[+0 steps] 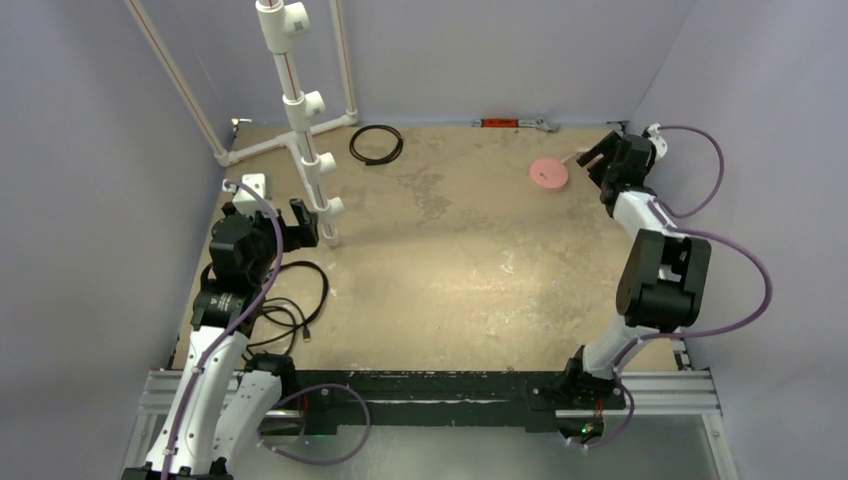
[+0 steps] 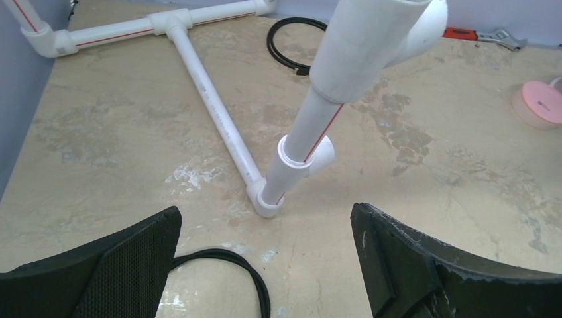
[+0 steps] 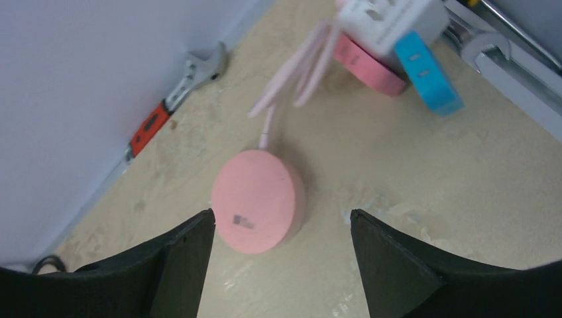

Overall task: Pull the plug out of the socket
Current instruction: Move the socket to the center of the board.

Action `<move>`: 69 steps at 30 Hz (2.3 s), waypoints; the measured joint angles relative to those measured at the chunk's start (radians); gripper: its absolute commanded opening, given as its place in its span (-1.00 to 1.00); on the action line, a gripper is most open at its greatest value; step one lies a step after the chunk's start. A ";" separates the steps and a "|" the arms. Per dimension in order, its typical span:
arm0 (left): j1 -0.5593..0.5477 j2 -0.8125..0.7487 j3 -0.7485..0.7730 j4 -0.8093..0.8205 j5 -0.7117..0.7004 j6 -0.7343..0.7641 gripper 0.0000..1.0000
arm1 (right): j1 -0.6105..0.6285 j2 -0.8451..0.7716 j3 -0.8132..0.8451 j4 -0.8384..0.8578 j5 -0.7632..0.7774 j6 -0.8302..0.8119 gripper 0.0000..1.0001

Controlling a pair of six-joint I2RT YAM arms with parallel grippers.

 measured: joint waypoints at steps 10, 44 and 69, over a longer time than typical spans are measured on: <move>0.000 0.004 0.000 0.008 0.078 0.000 0.99 | -0.033 0.176 0.114 0.002 0.041 0.102 0.56; -0.028 0.027 -0.004 0.021 0.192 0.009 0.98 | -0.058 0.494 0.450 -0.055 -0.027 0.254 -1.00; -0.225 0.088 -0.038 0.098 0.429 0.033 0.80 | 0.149 -0.203 -0.197 0.093 -0.155 -0.021 -1.00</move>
